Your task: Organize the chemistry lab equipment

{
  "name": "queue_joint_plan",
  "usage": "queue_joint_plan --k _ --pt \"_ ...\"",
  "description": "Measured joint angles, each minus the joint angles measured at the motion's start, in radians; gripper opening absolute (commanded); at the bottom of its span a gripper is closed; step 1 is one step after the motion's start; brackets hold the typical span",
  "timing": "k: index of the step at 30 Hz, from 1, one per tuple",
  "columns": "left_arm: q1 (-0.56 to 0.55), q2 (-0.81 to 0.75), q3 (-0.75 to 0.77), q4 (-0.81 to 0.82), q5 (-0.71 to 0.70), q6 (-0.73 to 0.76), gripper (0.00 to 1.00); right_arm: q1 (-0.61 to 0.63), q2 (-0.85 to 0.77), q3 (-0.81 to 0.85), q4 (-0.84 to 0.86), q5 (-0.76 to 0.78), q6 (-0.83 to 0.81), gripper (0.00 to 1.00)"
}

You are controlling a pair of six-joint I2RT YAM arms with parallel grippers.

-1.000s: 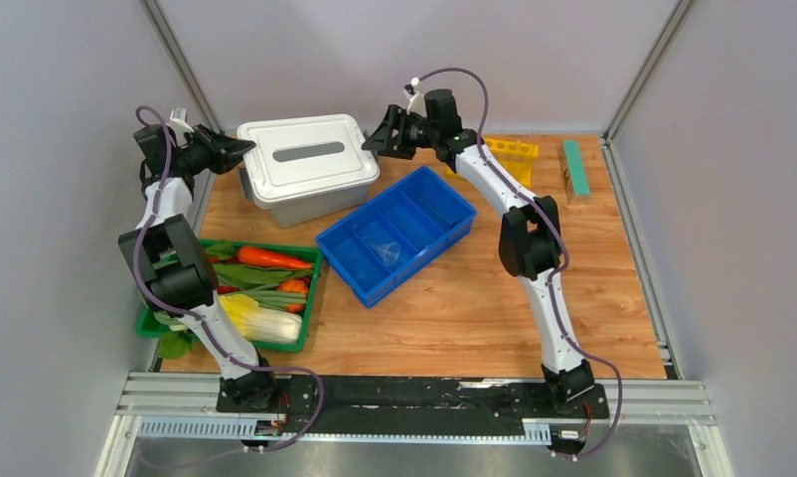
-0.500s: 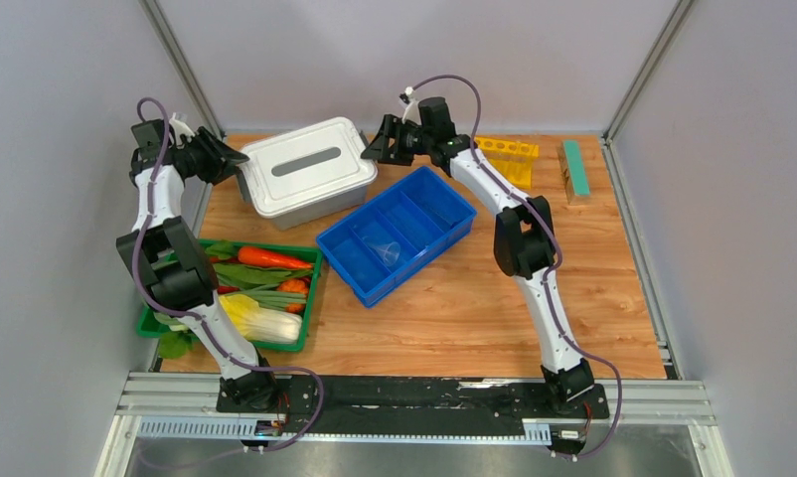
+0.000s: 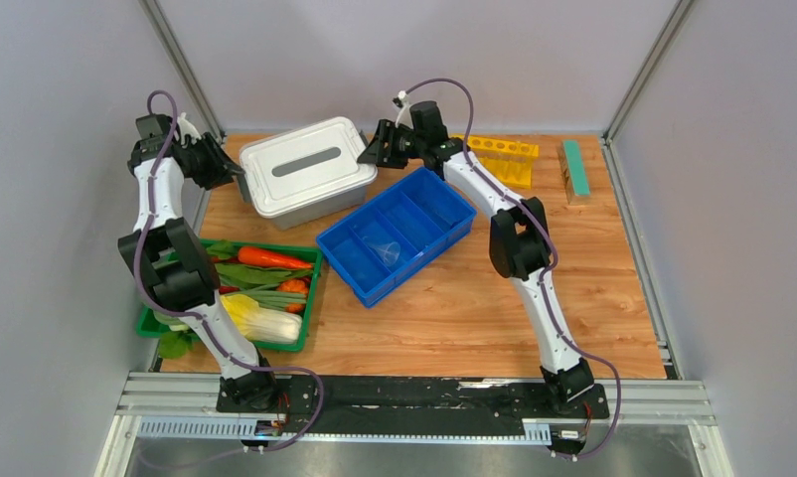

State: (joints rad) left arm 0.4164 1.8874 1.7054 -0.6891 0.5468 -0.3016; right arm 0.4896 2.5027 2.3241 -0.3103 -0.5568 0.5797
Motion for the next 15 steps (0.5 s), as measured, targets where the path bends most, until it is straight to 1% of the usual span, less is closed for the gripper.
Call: queue_joint_plan --k 1,3,9,15 --pt "-0.005 0.0 0.003 -0.013 -0.011 0.011 0.44 0.002 0.0 0.0 0.0 0.007 0.002 0.5" --pt "-0.018 0.0 0.007 -0.032 -0.027 0.026 0.44 0.008 0.0 0.002 0.002 0.023 0.011 0.48" --pt "-0.047 0.0 0.009 -0.056 -0.053 0.046 0.44 0.025 0.0 0.003 0.014 0.08 0.03 0.49" --pt "-0.05 0.004 0.011 -0.062 -0.092 0.055 0.43 0.034 -0.002 -0.004 0.025 0.121 0.041 0.49"
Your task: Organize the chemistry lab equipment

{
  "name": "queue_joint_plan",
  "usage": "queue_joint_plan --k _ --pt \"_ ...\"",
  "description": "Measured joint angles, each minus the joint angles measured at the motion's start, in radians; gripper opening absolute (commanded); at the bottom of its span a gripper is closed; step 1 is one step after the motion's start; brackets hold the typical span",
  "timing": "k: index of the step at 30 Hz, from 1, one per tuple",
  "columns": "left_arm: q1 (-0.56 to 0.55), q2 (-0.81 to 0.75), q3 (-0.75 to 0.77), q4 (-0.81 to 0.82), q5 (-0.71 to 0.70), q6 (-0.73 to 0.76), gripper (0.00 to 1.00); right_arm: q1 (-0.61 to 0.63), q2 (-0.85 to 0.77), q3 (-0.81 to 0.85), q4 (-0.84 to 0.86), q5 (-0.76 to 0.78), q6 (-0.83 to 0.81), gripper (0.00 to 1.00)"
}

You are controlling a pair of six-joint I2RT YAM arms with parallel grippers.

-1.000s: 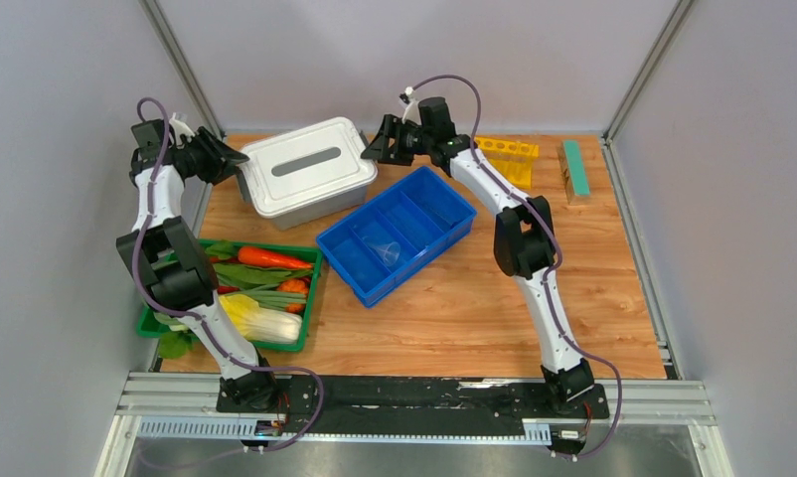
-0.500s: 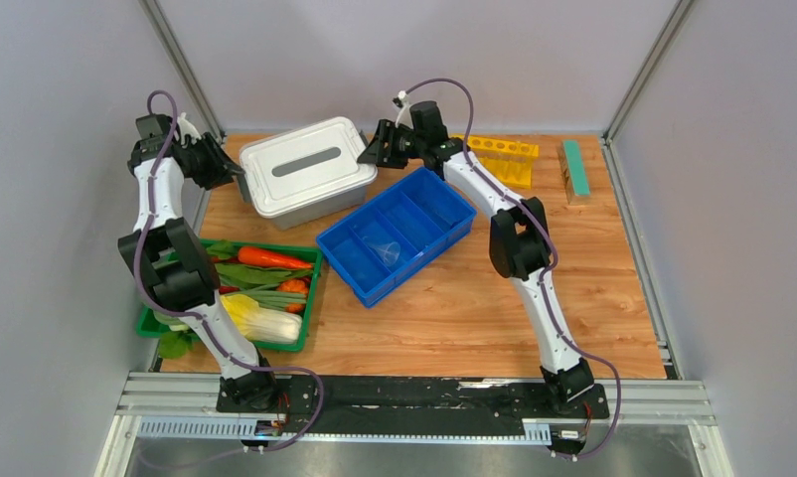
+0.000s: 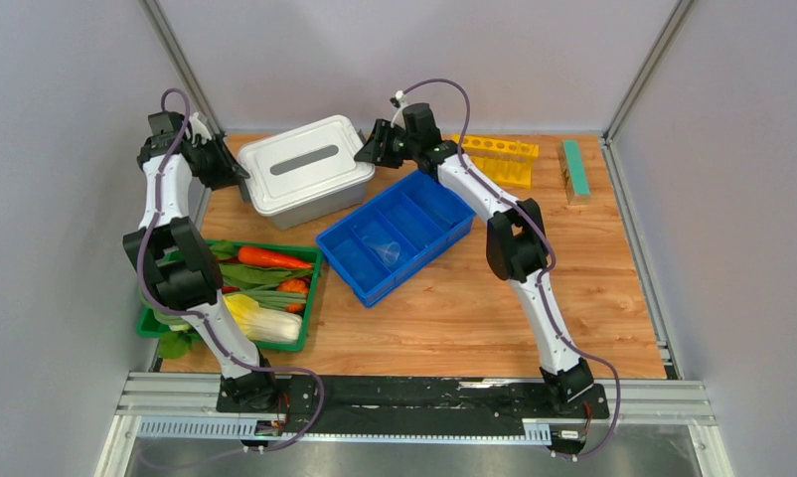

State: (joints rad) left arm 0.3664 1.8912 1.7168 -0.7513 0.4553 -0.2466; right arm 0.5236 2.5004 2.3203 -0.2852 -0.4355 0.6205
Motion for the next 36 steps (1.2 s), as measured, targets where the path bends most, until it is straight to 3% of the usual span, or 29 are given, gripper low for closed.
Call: queue_joint_plan --k 6,18,26,32,36 --pt "0.0 0.03 0.043 0.012 -0.024 0.006 0.33 0.005 -0.009 -0.018 0.006 0.031 0.014 0.58" --pt "0.0 0.124 0.161 -0.022 -0.097 0.035 0.33 0.011 -0.009 -0.018 -0.002 0.042 0.026 0.59" --pt "-0.009 0.166 0.192 -0.089 -0.118 0.052 0.34 0.013 -0.009 -0.018 -0.01 0.073 0.023 0.73" --pt "-0.012 0.146 0.203 -0.103 -0.133 0.051 0.34 0.016 -0.009 -0.008 -0.017 0.093 0.008 0.59" --pt "-0.022 0.114 0.23 -0.101 -0.137 0.051 0.34 0.019 -0.009 -0.007 -0.008 0.105 0.006 0.6"
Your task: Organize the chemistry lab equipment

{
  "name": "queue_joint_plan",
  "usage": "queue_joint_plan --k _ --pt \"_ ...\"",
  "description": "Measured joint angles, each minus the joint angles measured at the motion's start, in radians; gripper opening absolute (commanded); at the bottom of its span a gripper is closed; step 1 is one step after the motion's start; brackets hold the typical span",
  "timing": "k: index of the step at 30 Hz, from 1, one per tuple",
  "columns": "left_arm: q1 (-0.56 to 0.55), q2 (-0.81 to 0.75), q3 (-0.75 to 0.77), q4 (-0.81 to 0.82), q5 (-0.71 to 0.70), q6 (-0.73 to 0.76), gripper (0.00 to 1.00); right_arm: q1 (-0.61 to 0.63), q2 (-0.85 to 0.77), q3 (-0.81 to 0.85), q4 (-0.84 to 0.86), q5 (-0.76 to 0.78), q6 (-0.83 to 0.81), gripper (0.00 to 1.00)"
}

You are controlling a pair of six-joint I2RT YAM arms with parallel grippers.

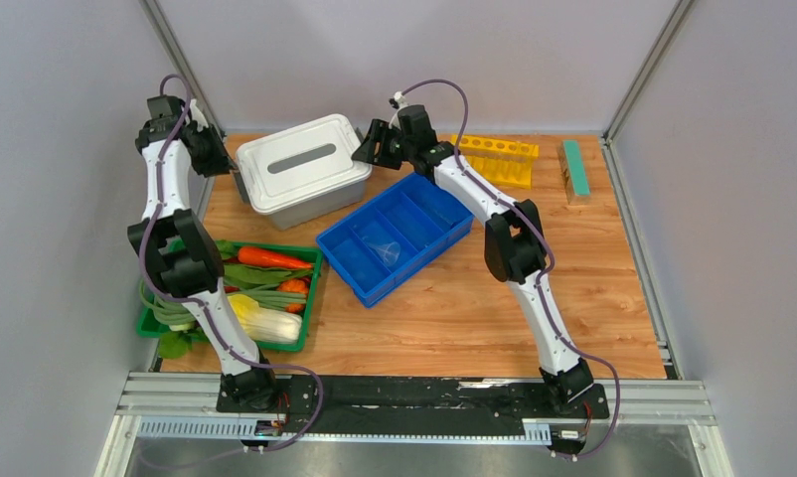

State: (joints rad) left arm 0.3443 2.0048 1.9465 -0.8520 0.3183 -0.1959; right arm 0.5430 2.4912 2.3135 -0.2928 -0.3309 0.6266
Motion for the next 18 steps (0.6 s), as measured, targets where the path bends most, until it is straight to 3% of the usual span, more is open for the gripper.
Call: queue_joint_plan --k 11,18 --pt "-0.122 -0.049 0.011 0.084 0.045 -0.003 0.35 0.004 0.0 -0.004 0.05 0.0 0.009 0.78" --pt "-0.125 0.068 0.077 0.084 0.001 0.002 0.35 0.004 0.001 -0.009 0.066 -0.003 0.003 0.9"
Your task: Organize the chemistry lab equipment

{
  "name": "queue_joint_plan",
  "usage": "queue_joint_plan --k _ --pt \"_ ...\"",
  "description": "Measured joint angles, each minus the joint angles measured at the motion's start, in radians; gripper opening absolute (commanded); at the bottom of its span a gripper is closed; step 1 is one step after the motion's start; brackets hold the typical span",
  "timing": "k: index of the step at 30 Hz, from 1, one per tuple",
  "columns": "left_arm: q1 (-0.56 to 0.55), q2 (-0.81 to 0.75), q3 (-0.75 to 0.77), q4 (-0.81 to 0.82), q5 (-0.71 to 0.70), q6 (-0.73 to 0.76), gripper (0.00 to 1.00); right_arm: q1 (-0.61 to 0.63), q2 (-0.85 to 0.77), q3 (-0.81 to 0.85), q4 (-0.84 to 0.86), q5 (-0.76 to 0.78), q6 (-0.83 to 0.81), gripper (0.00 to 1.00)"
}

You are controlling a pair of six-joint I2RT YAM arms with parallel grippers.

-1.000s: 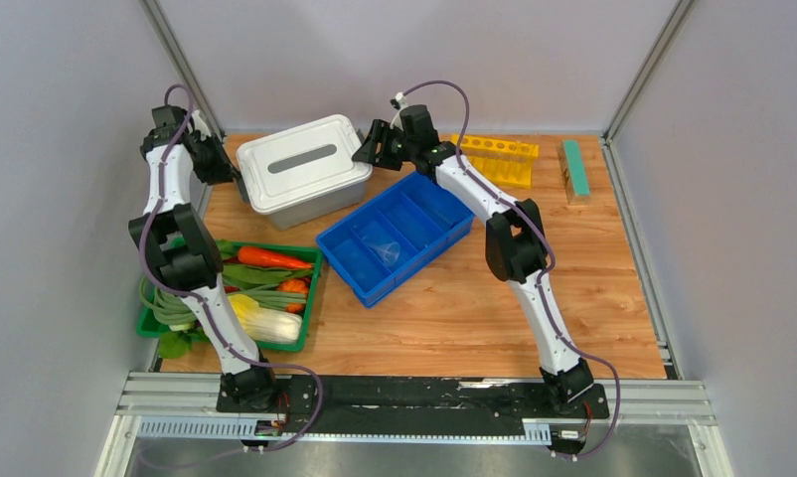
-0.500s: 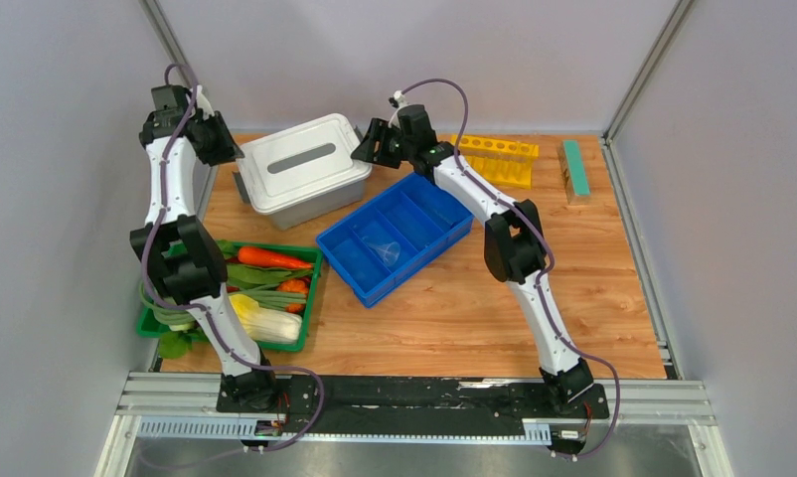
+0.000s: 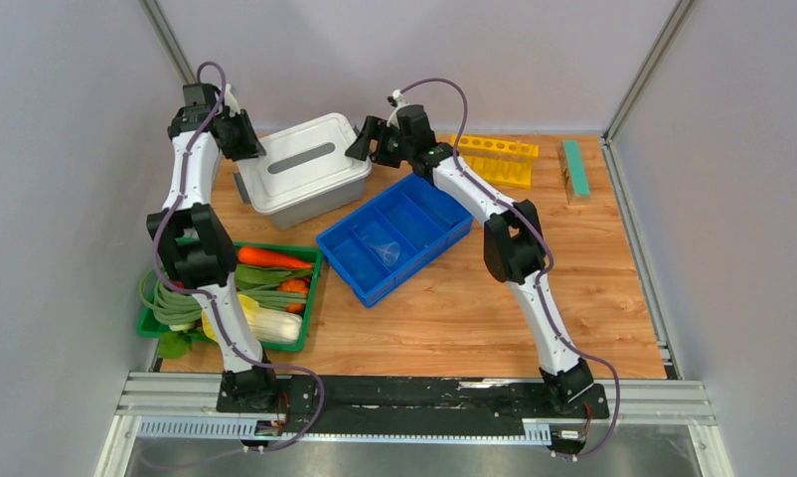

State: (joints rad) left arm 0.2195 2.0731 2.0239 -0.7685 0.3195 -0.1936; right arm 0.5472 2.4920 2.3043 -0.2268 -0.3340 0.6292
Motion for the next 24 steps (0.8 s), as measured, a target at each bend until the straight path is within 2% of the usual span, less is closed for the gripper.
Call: queue_joint_plan --k 6,15,21,24 --pt "0.004 0.007 0.009 -0.018 -0.08 0.015 0.34 -0.001 0.0 -0.03 0.023 -0.008 -0.01 1.0" --pt "0.005 0.015 0.009 -0.002 -0.085 0.013 0.34 -0.019 0.004 -0.04 0.061 -0.022 -0.028 1.0" --pt "0.006 0.037 0.031 0.007 -0.04 0.009 0.34 -0.023 0.065 0.024 0.108 -0.054 -0.034 0.97" --pt "0.011 0.04 0.031 0.01 -0.022 0.007 0.34 -0.025 0.084 0.028 0.155 -0.088 -0.024 0.92"
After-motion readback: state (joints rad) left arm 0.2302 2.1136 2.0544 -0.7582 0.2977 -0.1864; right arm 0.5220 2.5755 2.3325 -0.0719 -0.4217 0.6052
